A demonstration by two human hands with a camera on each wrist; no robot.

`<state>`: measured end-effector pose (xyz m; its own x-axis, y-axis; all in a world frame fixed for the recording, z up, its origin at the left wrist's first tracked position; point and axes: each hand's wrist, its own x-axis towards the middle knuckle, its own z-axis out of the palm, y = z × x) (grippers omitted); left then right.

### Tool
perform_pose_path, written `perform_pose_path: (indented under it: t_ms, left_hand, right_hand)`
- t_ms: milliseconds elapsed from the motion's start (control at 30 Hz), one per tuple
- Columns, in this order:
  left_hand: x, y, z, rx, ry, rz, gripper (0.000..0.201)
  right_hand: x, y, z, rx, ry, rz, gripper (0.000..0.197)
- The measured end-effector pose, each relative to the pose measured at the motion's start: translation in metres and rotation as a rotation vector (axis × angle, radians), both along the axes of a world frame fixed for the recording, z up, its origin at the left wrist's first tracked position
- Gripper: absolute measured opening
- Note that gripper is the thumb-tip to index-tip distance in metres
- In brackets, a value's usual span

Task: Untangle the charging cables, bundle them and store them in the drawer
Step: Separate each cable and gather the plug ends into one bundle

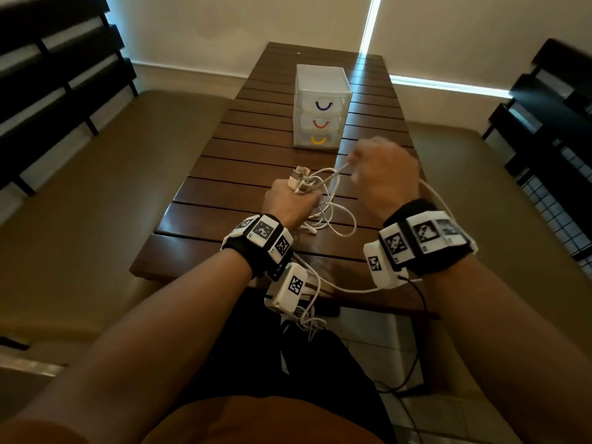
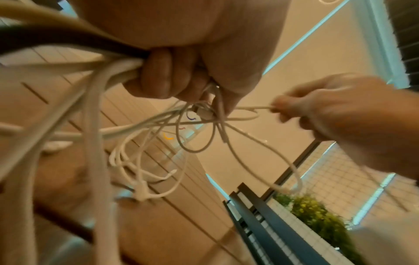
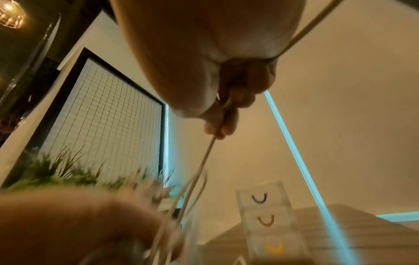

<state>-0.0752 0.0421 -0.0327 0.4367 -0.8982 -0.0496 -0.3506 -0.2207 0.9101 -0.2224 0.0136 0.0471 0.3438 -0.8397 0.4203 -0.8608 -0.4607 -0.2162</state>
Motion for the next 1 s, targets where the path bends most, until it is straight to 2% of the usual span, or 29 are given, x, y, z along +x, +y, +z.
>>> perform_pose_path:
  t_ms: [133,200,267,300,367,400,500,667,767,900,1000]
  left_hand:
    - [0.016,0.002,-0.014,0.067,0.012,0.084,0.01]
    - [0.015,0.001,-0.014,0.056,-0.001,0.085,0.014]
    - [0.009,0.002,-0.011,0.022,-0.004,0.077,0.013]
    - [0.006,0.002,-0.008,0.003,-0.021,0.056,0.012]
    - [-0.003,0.005,-0.005,-0.019,-0.084,0.007,0.014]
    - [-0.008,0.006,-0.004,-0.032,-0.102,-0.004,0.016]
    - [-0.011,0.006,-0.004,-0.072,-0.079,-0.018,0.021]
    - [-0.007,0.012,-0.005,-0.098,-0.114,-0.08,0.019]
    - [-0.003,0.002,-0.008,-0.03,-0.109,-0.069,0.016]
    - [0.016,-0.004,-0.02,0.091,-0.035,0.051,0.015]
    - [0.02,-0.002,-0.023,0.036,0.047,0.012,0.009]
  right_hand:
    - [-0.027,-0.019,0.032,-0.112,-0.31,-0.101,0.021]
    - [-0.038,-0.022,0.033,-0.096,-0.327,-0.156,0.021]
    - [-0.044,-0.02,0.026,-0.048,-0.166,-0.221,0.02]
    - [-0.043,-0.016,0.021,-0.037,-0.053,-0.219,0.026]
    - [-0.033,-0.006,0.008,0.04,0.119,-0.076,0.044]
    - [-0.026,-0.002,0.0,0.111,0.173,0.025,0.046]
    - [-0.007,0.006,-0.022,0.201,0.316,0.165,0.025]
    - [-0.007,0.002,-0.019,0.165,0.133,0.108,0.015]
    - [-0.01,0.001,-0.01,0.076,0.027,0.112,0.015]
    - [-0.042,-0.011,0.022,-0.025,-0.328,-0.075,0.024]
    - [-0.068,-0.025,0.037,0.01,-0.296,-0.142,0.026]
